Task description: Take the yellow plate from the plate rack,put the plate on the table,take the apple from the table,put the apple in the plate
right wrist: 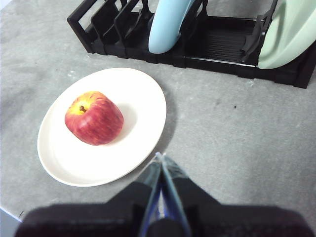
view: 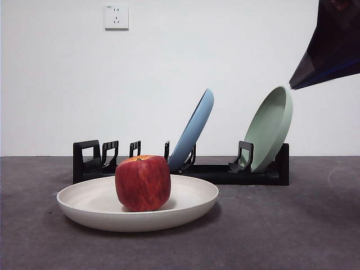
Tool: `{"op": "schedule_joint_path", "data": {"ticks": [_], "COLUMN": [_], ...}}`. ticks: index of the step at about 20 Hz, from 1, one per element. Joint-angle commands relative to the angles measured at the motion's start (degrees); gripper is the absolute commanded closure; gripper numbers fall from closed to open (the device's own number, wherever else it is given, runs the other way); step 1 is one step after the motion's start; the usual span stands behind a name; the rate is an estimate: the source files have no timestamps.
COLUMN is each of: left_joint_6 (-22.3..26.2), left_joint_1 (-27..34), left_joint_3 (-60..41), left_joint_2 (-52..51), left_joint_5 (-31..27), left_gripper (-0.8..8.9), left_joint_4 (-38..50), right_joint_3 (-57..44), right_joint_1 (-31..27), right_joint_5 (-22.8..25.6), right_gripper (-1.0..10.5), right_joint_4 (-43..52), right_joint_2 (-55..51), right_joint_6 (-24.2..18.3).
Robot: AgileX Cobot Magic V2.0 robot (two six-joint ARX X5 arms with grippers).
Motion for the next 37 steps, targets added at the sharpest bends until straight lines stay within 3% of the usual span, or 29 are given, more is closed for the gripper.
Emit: {"op": "schedule_joint_path", "data": {"ticks": [1,10,15,33,34,37], "left_joint_6": [0.57,-2.6,-2.36,-2.45,-2.45,-2.45], "left_joint_1": [0.98,1.25,1.33,1.33,1.33,1.33], "left_joint_3": [-3.98,-12.26,-12.26,-12.26,-12.26,-12.26], "left_joint_2": [-0.68,-4.94,-4.94,-4.94,-4.94,-4.94], "left_joint_5": [0.24,0.09,-0.37,-0.17,-0.17,-0.17], "left_gripper": [8.16,8.16,8.16,8.16,8.16,8.16], "left_joint_4": [2.4,4.46,0.13,0.55,0.52,0.55], "right_joint_3": [-0.35,-0.35,-0.35,-0.35,-0.35,-0.35], "right_joint_1": [0.11,0.11,0.11,0.11,0.13,-1.97], "right_joint_5": [0.17,0.17,0.17,0.17,0.22,0.57], "right_gripper": [9.5,9.5,9.5,9.5,9.5,9.5], "right_joint_4": [0.37,0.37,0.37,0.35,0.31,-1.62], "right_joint_2": [-0.15,-0.15,-0.15,-0.15,-0.39,-5.9], "right_joint_6": [0.48,0.48,0.48,0.48,-0.11,-8.04]}}
